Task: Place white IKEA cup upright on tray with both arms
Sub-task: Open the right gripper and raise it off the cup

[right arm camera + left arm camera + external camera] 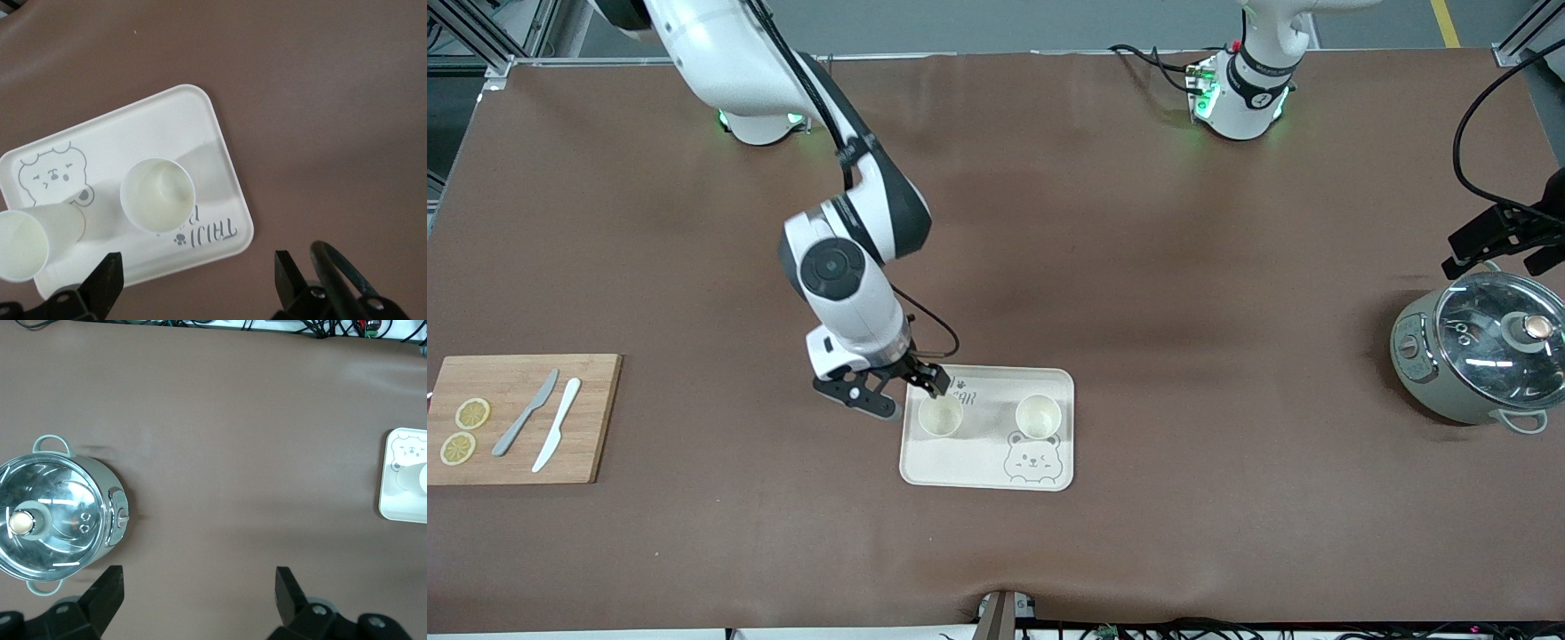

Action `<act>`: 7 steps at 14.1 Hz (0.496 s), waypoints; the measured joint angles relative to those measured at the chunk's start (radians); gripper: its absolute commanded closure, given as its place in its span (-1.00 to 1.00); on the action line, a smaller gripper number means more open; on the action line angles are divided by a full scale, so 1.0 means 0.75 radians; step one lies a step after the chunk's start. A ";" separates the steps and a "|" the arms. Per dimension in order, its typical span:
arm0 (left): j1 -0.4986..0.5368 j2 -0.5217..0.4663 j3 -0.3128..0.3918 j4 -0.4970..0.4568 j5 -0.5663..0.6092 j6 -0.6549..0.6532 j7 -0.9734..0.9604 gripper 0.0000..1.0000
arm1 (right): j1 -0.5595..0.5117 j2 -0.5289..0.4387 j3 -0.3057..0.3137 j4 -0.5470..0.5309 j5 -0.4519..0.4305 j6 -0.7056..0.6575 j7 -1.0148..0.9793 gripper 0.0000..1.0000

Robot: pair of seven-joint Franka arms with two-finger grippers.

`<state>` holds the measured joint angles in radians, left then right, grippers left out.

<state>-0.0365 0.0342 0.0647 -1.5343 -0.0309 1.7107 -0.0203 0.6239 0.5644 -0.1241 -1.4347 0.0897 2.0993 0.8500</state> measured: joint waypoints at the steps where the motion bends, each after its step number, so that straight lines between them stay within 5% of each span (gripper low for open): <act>1: 0.000 0.005 0.000 0.010 0.000 0.000 0.000 -1.00 | -0.009 -0.062 -0.003 0.001 -0.001 -0.089 -0.034 -1.00; 7: 0.001 0.012 -0.001 0.022 0.000 -0.003 0.000 -1.00 | -0.182 -0.364 -0.007 0.000 -0.005 -0.515 -0.414 -1.00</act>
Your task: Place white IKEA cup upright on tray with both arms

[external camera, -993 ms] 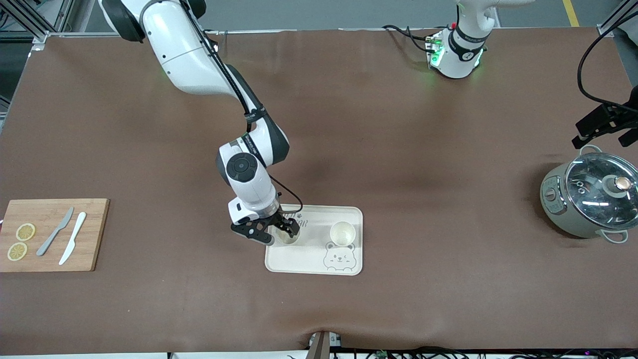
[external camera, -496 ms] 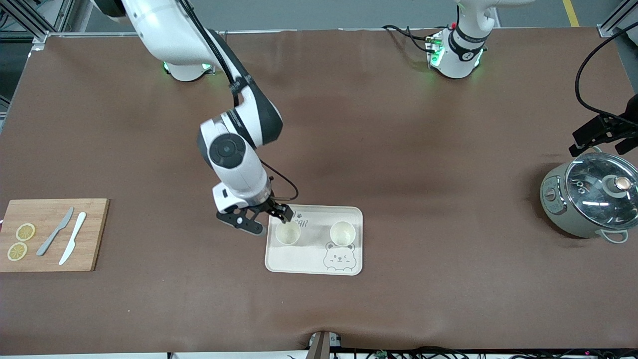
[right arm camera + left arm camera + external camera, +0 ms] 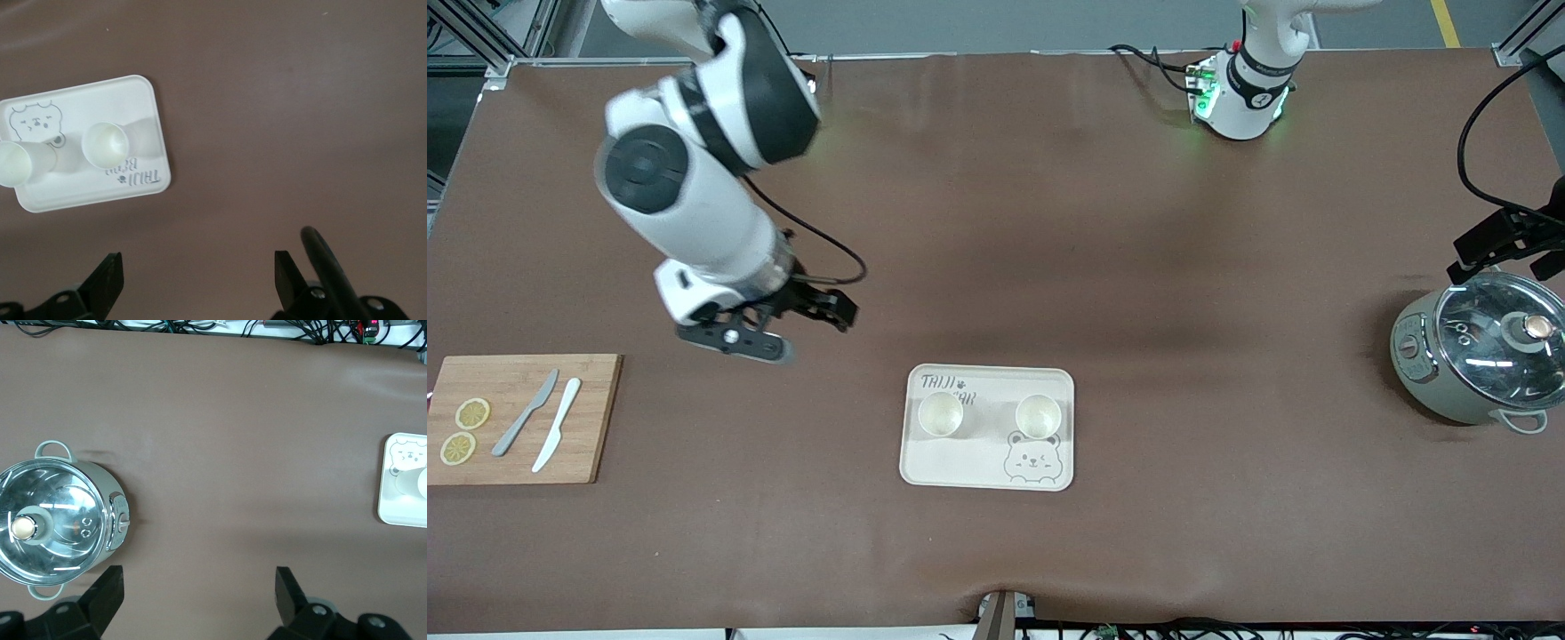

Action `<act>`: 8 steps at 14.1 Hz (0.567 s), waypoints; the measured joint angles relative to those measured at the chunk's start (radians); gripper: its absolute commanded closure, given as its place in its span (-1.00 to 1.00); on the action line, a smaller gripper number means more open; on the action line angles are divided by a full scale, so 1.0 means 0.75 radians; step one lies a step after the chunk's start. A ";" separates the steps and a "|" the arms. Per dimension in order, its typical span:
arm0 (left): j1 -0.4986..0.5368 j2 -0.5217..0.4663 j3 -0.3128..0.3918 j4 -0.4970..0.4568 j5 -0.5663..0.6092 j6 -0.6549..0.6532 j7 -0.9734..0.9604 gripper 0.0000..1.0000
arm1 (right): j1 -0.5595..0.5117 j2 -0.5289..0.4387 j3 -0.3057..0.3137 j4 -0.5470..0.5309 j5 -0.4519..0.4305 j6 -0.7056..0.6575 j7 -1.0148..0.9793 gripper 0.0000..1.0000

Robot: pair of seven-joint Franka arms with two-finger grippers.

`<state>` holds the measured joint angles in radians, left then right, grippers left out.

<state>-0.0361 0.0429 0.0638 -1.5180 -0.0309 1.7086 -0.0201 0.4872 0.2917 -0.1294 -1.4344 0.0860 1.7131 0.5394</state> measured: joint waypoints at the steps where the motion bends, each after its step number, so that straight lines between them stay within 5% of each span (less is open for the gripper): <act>1: 0.000 0.002 0.000 0.000 0.000 0.000 0.000 -1.00 | -0.039 -0.030 -0.001 0.000 -0.002 -0.044 -0.081 -1.00; 8: 0.001 0.004 -0.001 0.001 0.000 0.000 0.001 -1.00 | -0.358 -0.119 -0.008 -0.002 -0.011 -0.144 -0.515 -1.00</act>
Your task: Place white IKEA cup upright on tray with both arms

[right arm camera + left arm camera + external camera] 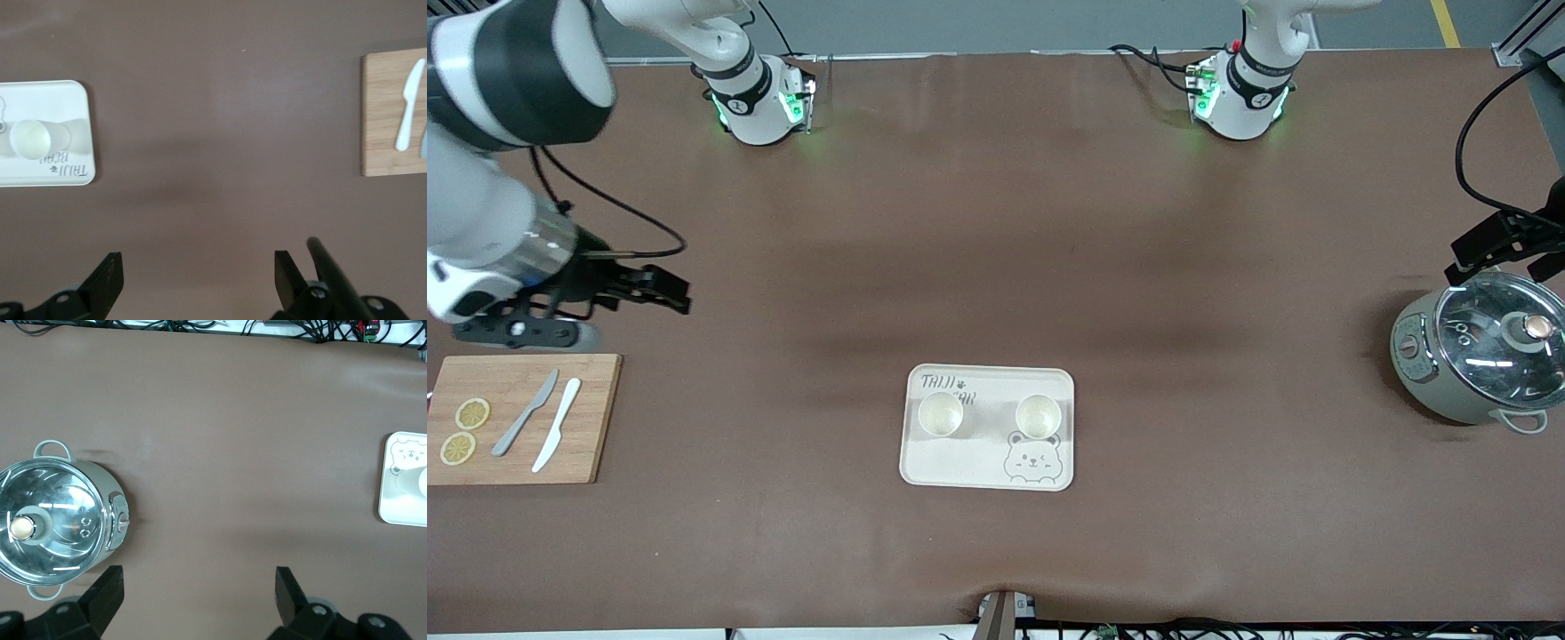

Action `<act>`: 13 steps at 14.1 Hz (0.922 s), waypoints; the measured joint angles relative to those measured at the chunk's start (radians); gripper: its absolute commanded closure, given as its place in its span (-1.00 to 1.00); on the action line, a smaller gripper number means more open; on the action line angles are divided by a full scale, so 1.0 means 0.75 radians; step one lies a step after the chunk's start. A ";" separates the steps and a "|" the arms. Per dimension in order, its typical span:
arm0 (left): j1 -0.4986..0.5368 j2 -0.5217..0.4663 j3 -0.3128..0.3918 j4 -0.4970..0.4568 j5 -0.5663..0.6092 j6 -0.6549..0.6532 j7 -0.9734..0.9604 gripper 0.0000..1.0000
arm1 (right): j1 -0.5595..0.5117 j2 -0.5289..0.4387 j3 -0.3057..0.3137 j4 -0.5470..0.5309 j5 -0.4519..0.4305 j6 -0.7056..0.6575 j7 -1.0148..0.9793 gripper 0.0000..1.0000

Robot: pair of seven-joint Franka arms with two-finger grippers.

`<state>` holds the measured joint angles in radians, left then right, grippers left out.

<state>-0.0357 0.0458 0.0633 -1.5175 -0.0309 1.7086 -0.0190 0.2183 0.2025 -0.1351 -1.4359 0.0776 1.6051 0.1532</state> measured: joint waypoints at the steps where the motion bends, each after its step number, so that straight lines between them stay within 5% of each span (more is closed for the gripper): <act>1: 0.000 0.000 0.000 0.000 0.000 0.000 0.000 -1.00 | -0.043 -0.010 0.000 0.000 0.000 -0.003 -0.030 -1.00; 13: 0.000 0.000 0.000 0.001 0.000 0.000 -0.001 -1.00 | -0.284 -0.091 0.004 -0.054 0.000 -0.009 -0.202 -1.00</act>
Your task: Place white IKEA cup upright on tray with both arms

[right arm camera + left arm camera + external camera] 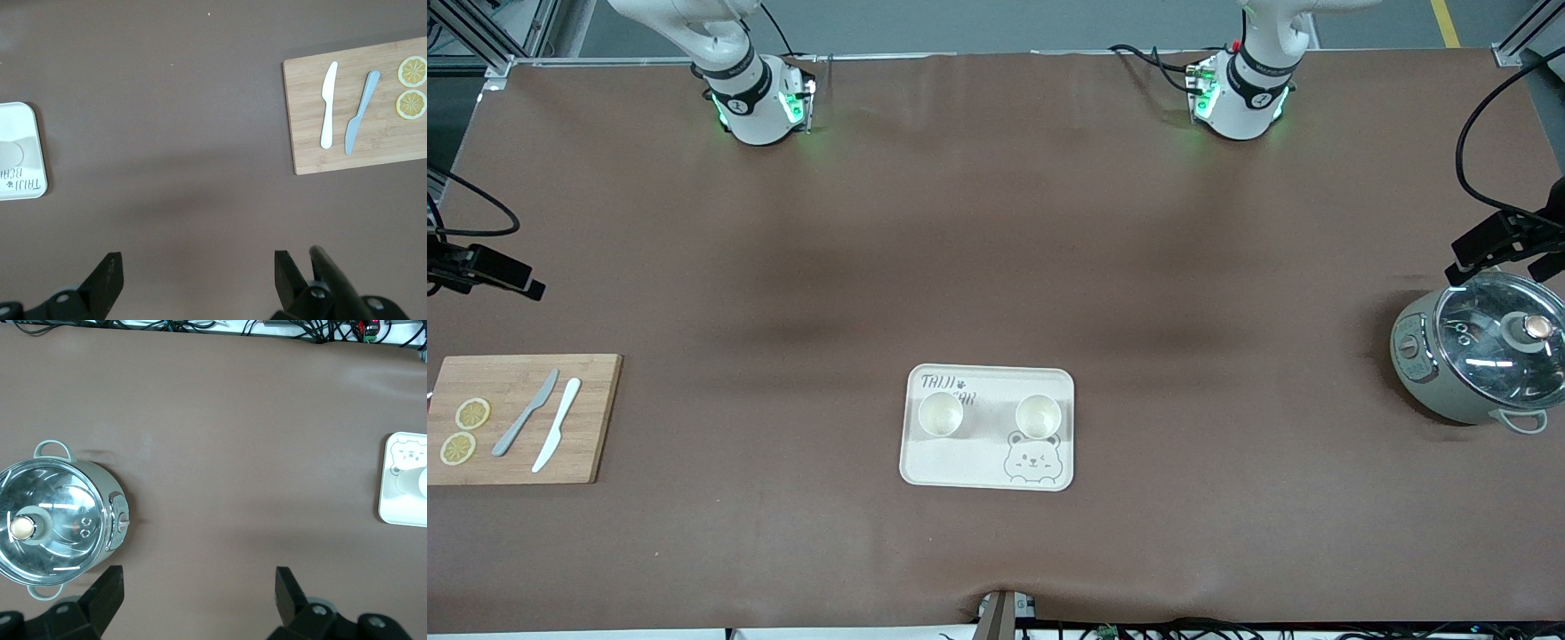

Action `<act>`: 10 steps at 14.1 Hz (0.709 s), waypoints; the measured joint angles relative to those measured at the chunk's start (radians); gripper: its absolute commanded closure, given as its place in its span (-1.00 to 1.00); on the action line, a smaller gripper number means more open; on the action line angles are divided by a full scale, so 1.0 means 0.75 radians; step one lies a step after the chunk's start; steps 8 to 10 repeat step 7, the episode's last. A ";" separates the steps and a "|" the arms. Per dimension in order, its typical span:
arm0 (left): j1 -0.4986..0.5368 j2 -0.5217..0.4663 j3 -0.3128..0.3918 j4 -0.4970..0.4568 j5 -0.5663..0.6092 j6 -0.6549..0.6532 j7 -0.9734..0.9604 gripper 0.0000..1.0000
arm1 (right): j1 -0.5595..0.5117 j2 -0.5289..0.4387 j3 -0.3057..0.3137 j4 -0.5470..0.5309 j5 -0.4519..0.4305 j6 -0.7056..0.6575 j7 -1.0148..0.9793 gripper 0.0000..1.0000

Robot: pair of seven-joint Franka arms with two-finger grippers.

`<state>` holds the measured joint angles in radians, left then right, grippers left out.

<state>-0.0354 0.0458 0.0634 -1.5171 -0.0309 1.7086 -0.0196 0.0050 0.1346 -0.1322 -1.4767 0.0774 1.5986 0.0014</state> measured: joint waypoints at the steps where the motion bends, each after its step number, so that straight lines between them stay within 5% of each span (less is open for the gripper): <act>1: 0.000 0.000 0.000 0.000 0.000 0.000 0.000 -1.00 | 0.000 0.000 0.003 -0.001 0.000 0.000 0.000 -1.00; 10: -0.001 0.000 -0.002 0.000 0.000 0.000 -0.001 -1.00 | 0.000 0.000 0.007 -0.001 0.000 0.000 0.000 -1.00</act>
